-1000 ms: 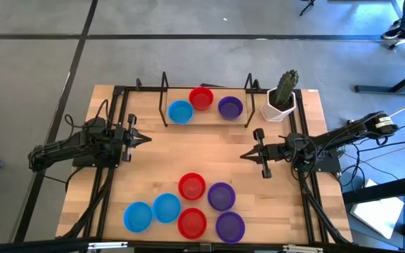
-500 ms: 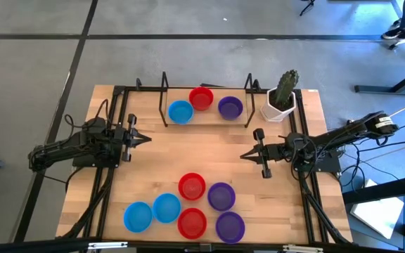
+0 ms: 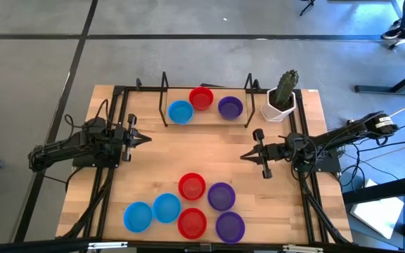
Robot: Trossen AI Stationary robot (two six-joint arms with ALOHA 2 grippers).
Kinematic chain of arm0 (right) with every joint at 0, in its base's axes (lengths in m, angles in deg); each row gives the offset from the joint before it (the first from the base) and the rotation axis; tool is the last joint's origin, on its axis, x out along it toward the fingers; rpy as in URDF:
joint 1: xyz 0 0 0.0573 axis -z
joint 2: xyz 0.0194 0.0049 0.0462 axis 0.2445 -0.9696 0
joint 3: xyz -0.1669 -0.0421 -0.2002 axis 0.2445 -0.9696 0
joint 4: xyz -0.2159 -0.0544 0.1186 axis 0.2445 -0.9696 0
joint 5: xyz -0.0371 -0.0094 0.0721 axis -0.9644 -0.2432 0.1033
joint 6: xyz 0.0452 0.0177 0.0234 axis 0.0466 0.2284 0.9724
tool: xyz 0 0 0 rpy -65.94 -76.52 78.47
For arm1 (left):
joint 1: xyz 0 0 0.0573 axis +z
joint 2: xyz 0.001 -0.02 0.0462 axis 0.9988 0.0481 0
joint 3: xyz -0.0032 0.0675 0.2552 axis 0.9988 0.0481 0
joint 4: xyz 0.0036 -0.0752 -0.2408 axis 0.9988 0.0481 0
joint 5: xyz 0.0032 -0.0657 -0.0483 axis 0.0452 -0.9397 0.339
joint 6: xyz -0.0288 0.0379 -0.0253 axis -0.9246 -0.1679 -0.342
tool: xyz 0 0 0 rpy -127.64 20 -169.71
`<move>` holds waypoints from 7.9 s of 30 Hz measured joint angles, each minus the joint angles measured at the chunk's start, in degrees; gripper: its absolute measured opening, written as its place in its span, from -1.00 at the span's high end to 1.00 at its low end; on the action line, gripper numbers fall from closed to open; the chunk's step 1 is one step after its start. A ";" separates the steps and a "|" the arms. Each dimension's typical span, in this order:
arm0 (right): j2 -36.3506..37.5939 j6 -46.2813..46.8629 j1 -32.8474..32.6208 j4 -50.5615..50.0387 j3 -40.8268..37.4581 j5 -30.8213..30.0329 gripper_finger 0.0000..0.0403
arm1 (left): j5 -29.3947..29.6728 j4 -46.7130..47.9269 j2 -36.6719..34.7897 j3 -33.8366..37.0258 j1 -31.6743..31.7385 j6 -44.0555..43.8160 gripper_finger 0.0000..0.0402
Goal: Pick & Place Mini bowls
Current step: Stack the purple bowl on top of the purple bowl on the shelf
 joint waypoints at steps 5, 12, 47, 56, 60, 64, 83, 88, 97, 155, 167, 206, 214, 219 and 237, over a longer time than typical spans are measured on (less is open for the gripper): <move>-0.02 -1.92 0.00 -0.26 0.00 0.02 0.91 | 0.00 -0.58 0.00 0.00 0.00 0.05 0.96; -0.02 -0.54 0.00 -0.94 0.00 0.04 0.91 | 0.00 -0.99 0.00 0.00 0.00 0.11 0.98; -0.02 -0.16 0.02 -1.71 -0.02 -0.02 0.91 | 0.01 -1.25 0.00 0.00 0.00 0.17 0.96; -0.02 -0.13 0.00 -1.97 -0.02 -0.02 0.91 | 0.00 -1.22 0.00 0.00 -0.01 0.17 0.99; -0.02 -0.13 0.01 -1.97 -0.02 -0.02 0.91 | 0.00 -1.22 0.00 0.00 0.00 0.17 0.96; -0.02 -0.13 0.01 -1.97 -0.02 -0.02 0.91 | 0.00 -1.22 0.00 0.00 -0.02 0.13 0.95; -0.02 -0.75 0.00 -1.97 -0.02 -0.64 0.91 | 0.02 -0.79 0.00 0.00 -0.01 1.12 0.97; -0.02 -0.46 0.02 -1.97 -0.02 -1.60 0.91 | 0.02 -0.79 0.00 0.00 0.00 0.27 0.99; -0.02 0.83 0.02 -1.95 -0.02 -1.59 0.91 | 0.00 -0.81 0.00 0.00 -0.02 0.05 0.96; -4.12 -0.59 0.00 -6.26 1.18 -2.45 0.91 | 0.02 -1.30 0.00 -0.02 0.00 0.23 0.99; -4.74 -1.88 0.00 -6.73 1.20 -2.45 0.91 | 0.02 -1.25 0.00 -0.02 -0.01 1.15 0.99; -4.76 -0.35 0.01 -6.13 1.27 -3.08 0.91 | 0.00 -0.98 0.00 -0.02 0.00 0.63 0.95; -4.76 -0.03 0.01 -6.03 1.27 -3.06 0.91 | 0.02 -1.09 0.00 -0.02 0.00 0.63 0.98; -6.18 3.92 -1.59 -6.75 4.57 3.74 0.97 | 0.00 -1.30 0.00 -0.02 0.00 0.63 0.98; -33.71 1.92 -10.00 -33.30 34.43 -3.72 0.93 | 0.00 -1.29 0.00 -0.02 -0.02 0.63 0.96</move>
